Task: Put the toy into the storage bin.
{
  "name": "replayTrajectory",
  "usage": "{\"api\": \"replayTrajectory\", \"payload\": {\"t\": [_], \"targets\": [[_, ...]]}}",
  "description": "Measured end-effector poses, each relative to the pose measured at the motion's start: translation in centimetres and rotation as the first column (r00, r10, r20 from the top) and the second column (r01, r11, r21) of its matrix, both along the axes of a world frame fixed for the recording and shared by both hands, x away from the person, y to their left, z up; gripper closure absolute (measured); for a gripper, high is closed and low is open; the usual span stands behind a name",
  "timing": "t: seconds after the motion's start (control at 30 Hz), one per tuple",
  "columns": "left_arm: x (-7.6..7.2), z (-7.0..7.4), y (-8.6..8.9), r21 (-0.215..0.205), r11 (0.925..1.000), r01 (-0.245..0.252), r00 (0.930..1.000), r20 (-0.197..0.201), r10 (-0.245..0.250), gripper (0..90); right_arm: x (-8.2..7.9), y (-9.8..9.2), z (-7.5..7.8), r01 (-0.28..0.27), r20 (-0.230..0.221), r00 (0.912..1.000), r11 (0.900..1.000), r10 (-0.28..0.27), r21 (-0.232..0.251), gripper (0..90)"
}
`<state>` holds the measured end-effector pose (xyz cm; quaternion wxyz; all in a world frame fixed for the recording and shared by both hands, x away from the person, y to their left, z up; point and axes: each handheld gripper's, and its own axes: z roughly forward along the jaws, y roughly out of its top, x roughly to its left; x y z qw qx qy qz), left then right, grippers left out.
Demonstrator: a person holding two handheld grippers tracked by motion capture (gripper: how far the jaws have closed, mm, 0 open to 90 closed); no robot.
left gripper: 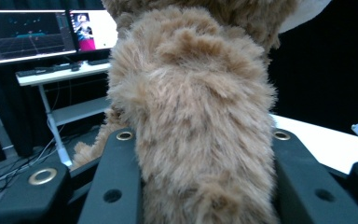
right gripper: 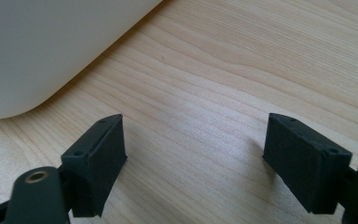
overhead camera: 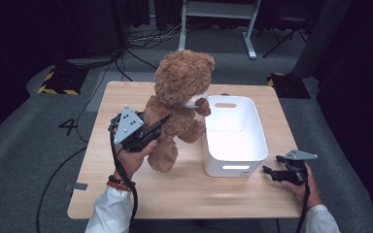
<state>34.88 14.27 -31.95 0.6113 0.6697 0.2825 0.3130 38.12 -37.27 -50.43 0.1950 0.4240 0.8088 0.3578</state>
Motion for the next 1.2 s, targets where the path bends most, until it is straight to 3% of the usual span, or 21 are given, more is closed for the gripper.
{"api": "replayTrajectory", "payload": {"t": [0.47, 0.83, 1.2], "targets": [[0.7, 2.5, -0.5, -0.012, 0.9998, 0.018, 0.9994, 0.029, -0.018, 65.6, 0.0, 0.0, 0.0, 0.000, 0.001, 1.0000, 1.000, 0.000, 0.000, 20.8], [1.1, 4.8, -2.4, -0.015, 0.9978, 0.064, 0.9960, 0.062, -0.063, 65.7, 0.0, 0.0, 0.0, -0.001, 0.001, 1.0000, 1.000, 0.001, 0.000, 20.8], [1.6, 4.6, -5.3, -0.026, 0.9891, 0.145, 0.9878, 0.061, -0.143, 65.8, 0.0, 0.0, 0.0, -0.001, 0.001, 1.0000, 1.000, 0.001, 0.000, 20.8]]}}
